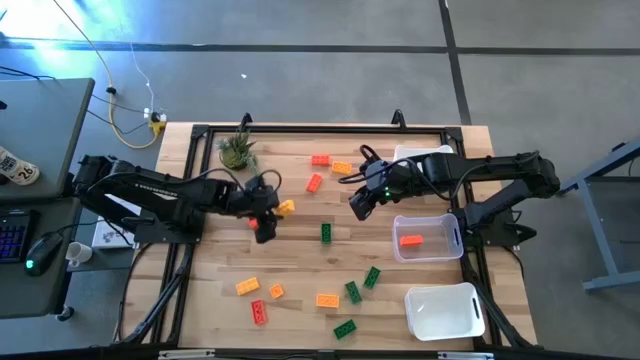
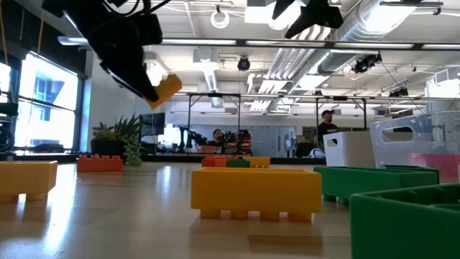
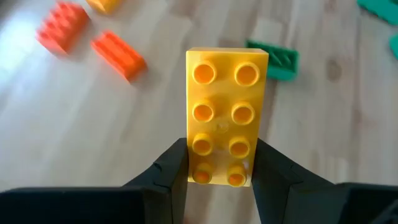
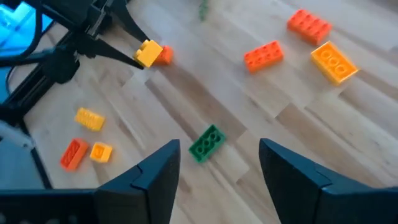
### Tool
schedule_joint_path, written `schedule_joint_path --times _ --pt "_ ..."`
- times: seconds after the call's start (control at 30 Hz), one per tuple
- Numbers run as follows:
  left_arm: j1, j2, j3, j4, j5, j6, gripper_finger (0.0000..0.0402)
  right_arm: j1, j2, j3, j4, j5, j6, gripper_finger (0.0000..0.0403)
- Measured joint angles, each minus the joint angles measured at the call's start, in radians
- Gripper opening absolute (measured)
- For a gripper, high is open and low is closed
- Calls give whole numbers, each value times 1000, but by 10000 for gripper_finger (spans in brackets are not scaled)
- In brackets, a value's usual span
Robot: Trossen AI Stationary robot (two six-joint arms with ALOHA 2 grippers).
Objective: Sort & place blocks by color
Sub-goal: Put the yellow game piece into the bottom white bin
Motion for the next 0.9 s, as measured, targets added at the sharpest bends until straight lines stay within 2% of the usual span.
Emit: schedule_joint_path --times 0.2,0.47,0.73,0.9 --pt "97 0 12 68 71 126 111 -38 0 0 27 -9 97 237" --pt "172 0 102 97 70 370 111 -105 0 0 218 -10 115 240" --pt "210 10 187 95 54 484 111 -128 53 0 446 -12 110 240" --pt "210 46 236 79 35 515 111 -133 105 0 518 -17 94 240"
